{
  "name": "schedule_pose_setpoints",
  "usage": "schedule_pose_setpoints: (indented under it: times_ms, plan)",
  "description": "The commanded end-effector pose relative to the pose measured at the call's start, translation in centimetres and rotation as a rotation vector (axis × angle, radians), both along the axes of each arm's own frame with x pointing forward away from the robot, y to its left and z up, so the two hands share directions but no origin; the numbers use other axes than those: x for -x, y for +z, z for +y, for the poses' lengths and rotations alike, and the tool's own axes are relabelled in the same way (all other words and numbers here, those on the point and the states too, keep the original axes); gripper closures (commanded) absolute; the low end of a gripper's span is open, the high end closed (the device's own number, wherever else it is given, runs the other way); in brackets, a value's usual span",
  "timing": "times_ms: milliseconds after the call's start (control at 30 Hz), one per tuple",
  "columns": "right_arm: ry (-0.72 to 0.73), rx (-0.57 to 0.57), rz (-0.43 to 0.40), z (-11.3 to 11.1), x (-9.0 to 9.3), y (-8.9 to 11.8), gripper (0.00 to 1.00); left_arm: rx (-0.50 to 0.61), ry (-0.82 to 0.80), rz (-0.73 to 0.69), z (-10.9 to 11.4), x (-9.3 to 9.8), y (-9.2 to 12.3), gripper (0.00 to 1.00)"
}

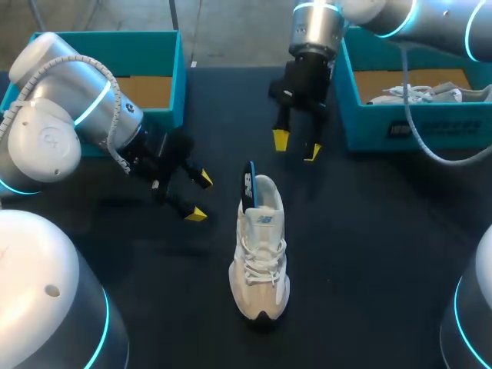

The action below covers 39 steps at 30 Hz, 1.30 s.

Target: Take the shoe out of the shoebox, open the shoe tongue, remove and reinsert the insole, then place the shoe into the shoebox

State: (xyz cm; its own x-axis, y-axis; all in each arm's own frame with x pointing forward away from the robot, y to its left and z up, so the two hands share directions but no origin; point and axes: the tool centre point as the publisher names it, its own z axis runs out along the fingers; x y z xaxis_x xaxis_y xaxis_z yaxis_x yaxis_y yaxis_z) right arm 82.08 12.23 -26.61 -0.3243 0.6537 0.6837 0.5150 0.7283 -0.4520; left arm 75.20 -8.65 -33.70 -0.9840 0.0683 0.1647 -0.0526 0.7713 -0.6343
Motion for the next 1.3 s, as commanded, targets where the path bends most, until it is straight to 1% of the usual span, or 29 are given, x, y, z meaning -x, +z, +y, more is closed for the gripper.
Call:
schedule_pose_setpoints:
  times_ms: [33,100,267,400,600,833,967,1000,1300]
  plan:
    - [-0.023,-0.03,-0.069,-0.8,0.8,1.2,0.0,-0.002,0.0,-0.001,0.0,0.0,0.0,0.0]
    - [-0.025,-0.035,-0.094,-0.8,0.9,1.6,0.0,-0.002,0.0,-0.001,0.0,0.0,0.0,0.0]
    - [-0.027,-0.107,-0.188,-0.8,1.2,2.1,0.0,-0.002,0.0,-0.001,0.0,0.0,0.0,0.0]
    - [-0.03,-0.124,-0.262,-0.6,1.5,2.4,0.0,-0.002,0.0,-0.001,0.0,0.0,0.0,0.0]
    - [-0.085,-0.137,-0.343,-0.6,1.9,3.0,0.0,-0.002,0.0,-0.001,0.0,0.0,0.0,0.0]
    - [-0.157,-0.148,-0.378,-1.0,2.6,3.3,0.0,-0.002,0.0,-0.001,0.0,0.0,0.0,0.0]
    - [-0.199,-0.144,-0.378,-1.0,3.0,3.0,0.0,-0.002,0.0,-0.001,0.0,0.0,0.0,0.0]
    - [-0.208,-0.12,-0.363,-0.9,3.1,2.9,0.0,-0.002,0.0,-0.001,0.0,0.0,0.0,0.0]
    - [-0.208,-0.12,-0.363,-0.9,3.1,2.9,0.0,-0.002,0.0,-0.001,0.0,0.0,0.0,0.0]
